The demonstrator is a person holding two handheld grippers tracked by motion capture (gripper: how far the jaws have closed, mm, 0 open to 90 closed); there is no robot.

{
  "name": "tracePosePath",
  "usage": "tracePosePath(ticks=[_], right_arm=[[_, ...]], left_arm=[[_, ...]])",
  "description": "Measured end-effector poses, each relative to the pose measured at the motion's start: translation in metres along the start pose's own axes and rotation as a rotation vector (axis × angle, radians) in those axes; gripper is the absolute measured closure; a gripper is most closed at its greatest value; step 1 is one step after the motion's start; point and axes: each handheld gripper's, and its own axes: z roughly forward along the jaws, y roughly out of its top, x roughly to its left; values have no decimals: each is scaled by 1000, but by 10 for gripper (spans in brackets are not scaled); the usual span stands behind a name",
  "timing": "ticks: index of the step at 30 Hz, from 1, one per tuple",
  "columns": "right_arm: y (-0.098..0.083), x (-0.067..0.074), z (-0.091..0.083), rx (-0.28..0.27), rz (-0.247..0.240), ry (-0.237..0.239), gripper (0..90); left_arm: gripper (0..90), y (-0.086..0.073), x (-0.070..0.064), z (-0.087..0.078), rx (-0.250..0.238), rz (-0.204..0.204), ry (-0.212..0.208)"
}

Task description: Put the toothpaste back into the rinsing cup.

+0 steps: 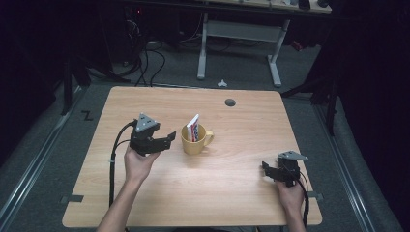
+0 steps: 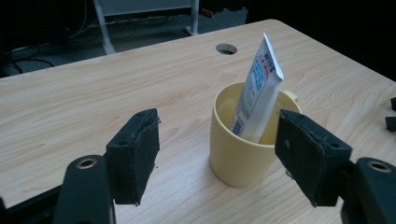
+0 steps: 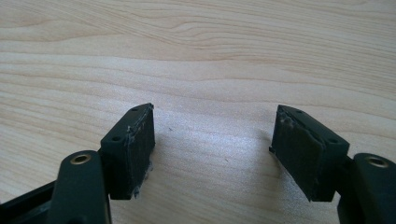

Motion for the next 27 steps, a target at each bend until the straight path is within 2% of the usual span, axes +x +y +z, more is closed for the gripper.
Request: tracePosePath(ticks=[7,16,27], right_arm=[[0,0,0,0,0,0,300],[0,0,0,0,0,0,300],[0,0,0,0,0,0,300]], left_arm=[[322,-1,3,-6,-21,-6,15],[323,-6,7,-10,-20,-15,31],[328,-12,14,-18,-40,-42,42]])
